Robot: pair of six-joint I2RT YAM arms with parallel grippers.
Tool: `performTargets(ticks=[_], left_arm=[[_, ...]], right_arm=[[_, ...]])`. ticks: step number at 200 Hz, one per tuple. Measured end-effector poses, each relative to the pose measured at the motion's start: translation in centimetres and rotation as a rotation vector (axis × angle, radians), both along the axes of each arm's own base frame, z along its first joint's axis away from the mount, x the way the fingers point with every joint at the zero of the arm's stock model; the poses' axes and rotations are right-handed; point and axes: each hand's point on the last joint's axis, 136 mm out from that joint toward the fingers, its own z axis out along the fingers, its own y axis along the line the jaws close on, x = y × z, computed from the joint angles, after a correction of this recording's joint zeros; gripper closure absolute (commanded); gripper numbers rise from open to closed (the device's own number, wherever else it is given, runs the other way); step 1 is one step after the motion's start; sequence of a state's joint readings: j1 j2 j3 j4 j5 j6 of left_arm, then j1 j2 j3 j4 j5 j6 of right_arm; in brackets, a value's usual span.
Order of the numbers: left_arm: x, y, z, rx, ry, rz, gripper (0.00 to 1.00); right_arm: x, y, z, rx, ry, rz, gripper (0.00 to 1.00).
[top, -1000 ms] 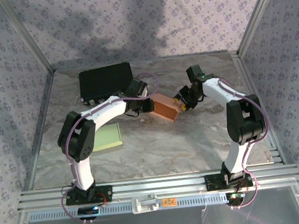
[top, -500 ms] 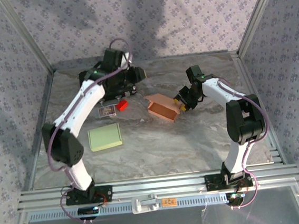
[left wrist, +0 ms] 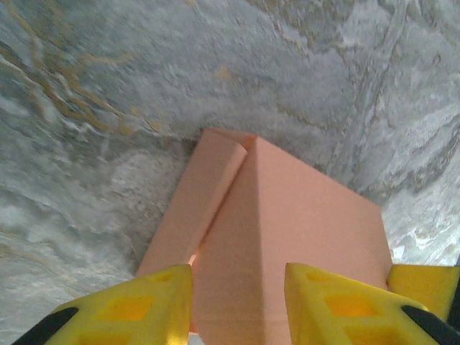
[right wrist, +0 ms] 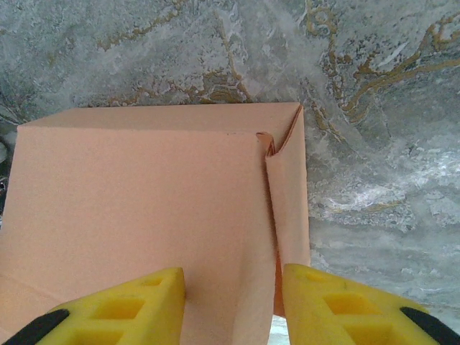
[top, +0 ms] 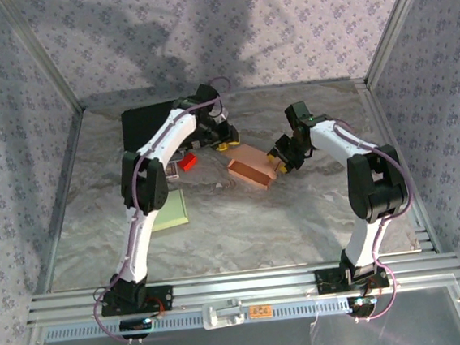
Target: Fold the paper box
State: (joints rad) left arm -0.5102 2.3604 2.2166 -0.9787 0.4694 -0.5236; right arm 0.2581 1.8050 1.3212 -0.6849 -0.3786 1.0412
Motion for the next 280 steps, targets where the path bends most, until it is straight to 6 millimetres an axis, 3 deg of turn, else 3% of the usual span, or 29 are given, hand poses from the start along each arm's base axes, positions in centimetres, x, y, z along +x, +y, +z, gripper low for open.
performTargets(ticks=[22, 64, 96, 136, 175, 225, 280], left_arm=[[-1.2, -1.0, -0.3, 0.006, 0.001, -0.043, 0.63], [-3.9, -0.4, -4.2, 0.075, 0.084, -0.081, 0.68], [-4.7, 0.5, -3.6, 0.089, 0.072, -0.076, 0.69], [-6.8, 0.7, -3.9, 0.107, 0.085, -0.089, 0.65], [-8.9, 1.5, -3.4, 0.117, 0.109, -0.069, 0.6], [-7.4, 2.4, -0.7, 0.068, 0.061, -0.009, 0.6], [-6.4, 3.2, -1.8, 0.06, 0.067, -0.001, 0.59]], right_arm=[[-0.1, 0.0, -0.3, -0.005, 0.005, 0.009, 0.59], [-0.4, -0.4, -0.8, -0.031, 0.014, 0.031, 0.59], [-0.8, -0.8, -1.0, -0.06, 0.015, 0.06, 0.59], [-1.1, -1.8, -1.1, -0.107, -0.009, 0.137, 0.47], [-1.3, -1.6, -0.7, -0.106, -0.066, 0.266, 0.45], [-1.7, -0.5, -0.8, -0.052, -0.088, 0.37, 0.46], [-2.0, -0.3, -3.3, -0.054, -0.036, 0.412, 0.58]])
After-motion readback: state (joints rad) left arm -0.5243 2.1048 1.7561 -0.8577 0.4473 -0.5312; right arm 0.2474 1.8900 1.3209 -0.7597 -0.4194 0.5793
